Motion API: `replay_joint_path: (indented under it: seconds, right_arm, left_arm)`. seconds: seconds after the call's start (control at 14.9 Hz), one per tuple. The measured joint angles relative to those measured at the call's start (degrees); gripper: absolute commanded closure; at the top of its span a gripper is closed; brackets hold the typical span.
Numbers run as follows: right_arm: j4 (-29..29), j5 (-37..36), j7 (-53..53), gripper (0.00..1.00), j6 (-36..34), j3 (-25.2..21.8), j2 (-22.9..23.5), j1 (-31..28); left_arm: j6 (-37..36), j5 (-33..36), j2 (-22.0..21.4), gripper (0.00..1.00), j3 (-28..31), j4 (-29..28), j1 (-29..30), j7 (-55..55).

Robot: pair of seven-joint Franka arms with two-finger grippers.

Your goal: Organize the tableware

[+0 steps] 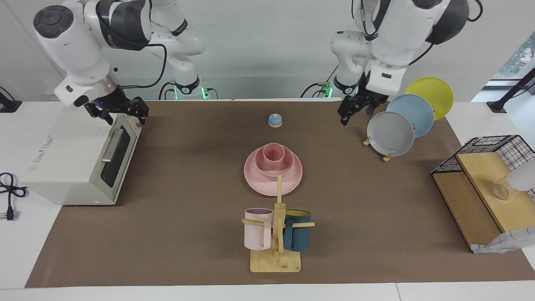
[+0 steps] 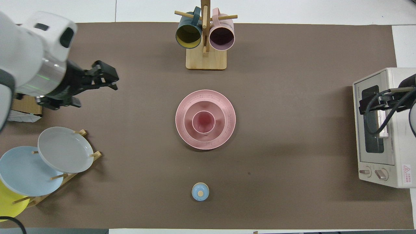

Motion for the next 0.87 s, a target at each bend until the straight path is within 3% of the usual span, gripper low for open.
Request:
replay_joint_path:
  seconds: [0.4,0.67,0.87]
  right_arm:
    - [1.93,0.91,0.0,0.0,0.0,-0.12,-0.08,0.02]
    - [1.93,0.92,0.0,0.0,-0.01,-0.12,-0.08,0.01]
    - [1.93,0.92,0.0,0.0,-0.01,-0.15,-0.08,-0.14]
  left_arm:
    - [-3.55,-0.09,-3.28,0.0,0.71,-3.34,12.91,26.91]
    - [4.41,-0.15,-7.35,0.0,0.2,-13.39,13.89,30.03]
    - [5.87,1.06,-8.4,0.0,-0.3,-14.84,13.62,30.07]
